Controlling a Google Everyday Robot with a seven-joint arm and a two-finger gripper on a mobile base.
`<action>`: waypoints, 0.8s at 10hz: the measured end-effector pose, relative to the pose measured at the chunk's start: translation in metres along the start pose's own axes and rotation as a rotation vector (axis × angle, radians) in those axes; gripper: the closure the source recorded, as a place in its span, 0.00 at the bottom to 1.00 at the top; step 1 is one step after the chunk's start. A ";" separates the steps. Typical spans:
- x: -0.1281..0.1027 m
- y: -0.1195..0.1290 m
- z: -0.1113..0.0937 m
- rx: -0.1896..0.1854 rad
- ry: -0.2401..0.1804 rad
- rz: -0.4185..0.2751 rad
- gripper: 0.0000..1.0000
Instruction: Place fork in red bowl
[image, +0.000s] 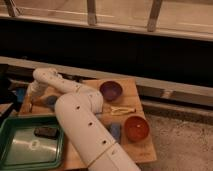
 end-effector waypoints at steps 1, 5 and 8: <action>-0.004 0.005 -0.012 -0.011 -0.025 -0.009 0.81; -0.010 0.021 -0.048 -0.025 -0.101 -0.043 0.81; -0.002 0.008 -0.092 0.006 -0.160 -0.032 0.81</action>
